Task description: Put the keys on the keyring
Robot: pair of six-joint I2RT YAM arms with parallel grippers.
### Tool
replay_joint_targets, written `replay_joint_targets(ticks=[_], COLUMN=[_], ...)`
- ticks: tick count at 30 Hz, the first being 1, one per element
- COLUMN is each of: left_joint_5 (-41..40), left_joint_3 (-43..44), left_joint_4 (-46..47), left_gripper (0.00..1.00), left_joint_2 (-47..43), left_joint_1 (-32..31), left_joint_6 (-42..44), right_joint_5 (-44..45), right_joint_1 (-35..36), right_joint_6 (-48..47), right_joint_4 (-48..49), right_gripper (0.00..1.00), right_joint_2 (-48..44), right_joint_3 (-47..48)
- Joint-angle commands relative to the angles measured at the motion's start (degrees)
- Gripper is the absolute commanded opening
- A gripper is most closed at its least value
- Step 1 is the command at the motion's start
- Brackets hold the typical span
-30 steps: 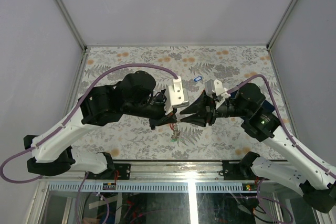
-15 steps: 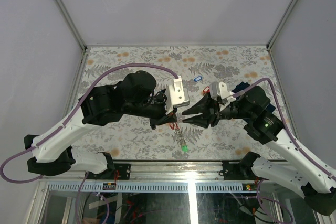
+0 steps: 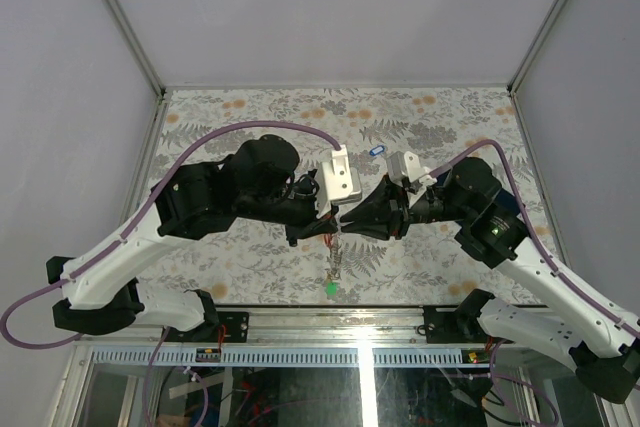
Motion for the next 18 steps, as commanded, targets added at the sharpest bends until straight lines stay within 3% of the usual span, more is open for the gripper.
replay_joint_targets(ticks=[1,13,18], left_joint_5=[-0.4,-0.6,-0.7], left_joint_3=[2.3,3.2,3.4], left_joint_4=[2.3,2.3,2.3], left_gripper=[0.0,0.0,0.0], left_joint_2=[0.5,0.7,0.7], left_joint_1=[-0.4,-0.5,-0.4], left_joint_6=[0.8,1.2,1.3], right_joint_5=[-1.7,-2.3,-2.1], right_joint_1=[-0.1,0.0,0.0], right_joint_6=[1.5,0.3,-0.9], right_joint_4=[4.6,2.6,1.2], right_gripper=[0.27,0.22,0.02], right_joint_2=[0.4,1.6,1.8], right_joint_3=[0.9,0.8,1.3])
